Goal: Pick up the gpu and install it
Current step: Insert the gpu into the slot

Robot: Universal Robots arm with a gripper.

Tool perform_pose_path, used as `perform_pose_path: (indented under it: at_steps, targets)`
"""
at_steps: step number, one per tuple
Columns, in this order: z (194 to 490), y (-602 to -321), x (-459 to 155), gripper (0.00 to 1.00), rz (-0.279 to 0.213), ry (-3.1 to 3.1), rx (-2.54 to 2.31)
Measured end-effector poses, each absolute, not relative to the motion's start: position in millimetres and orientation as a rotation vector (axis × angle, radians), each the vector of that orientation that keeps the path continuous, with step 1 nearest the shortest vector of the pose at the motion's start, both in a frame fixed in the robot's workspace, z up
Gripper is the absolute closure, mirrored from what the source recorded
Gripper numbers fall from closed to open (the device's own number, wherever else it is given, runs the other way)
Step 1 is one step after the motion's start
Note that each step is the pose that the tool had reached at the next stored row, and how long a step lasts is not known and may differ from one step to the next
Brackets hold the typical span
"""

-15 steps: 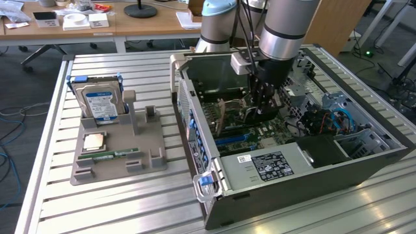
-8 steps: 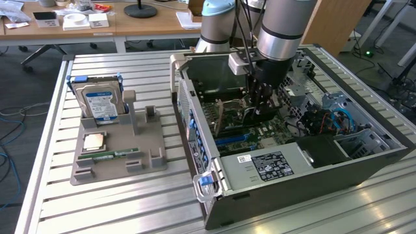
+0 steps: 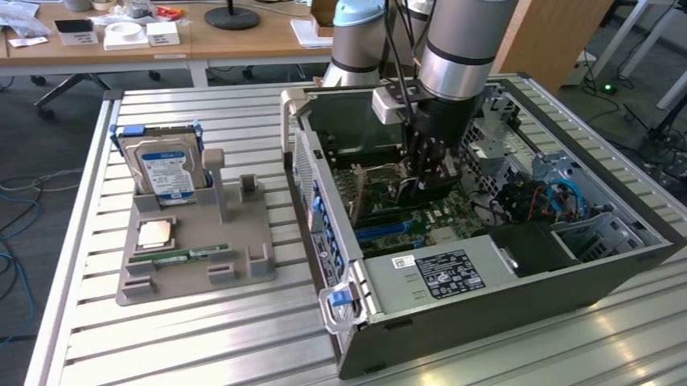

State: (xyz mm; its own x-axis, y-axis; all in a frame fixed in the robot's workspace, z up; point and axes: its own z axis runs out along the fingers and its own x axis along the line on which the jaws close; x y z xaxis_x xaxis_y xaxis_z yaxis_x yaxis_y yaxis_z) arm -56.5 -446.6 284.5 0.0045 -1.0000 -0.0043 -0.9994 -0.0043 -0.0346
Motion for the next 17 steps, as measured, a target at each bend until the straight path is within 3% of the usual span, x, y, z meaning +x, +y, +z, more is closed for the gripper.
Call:
perform_pose_path:
  at_steps: [17]
  targets:
    - [284.5,-448.1,-55.1,0.74,-0.014,2.207,-2.216]
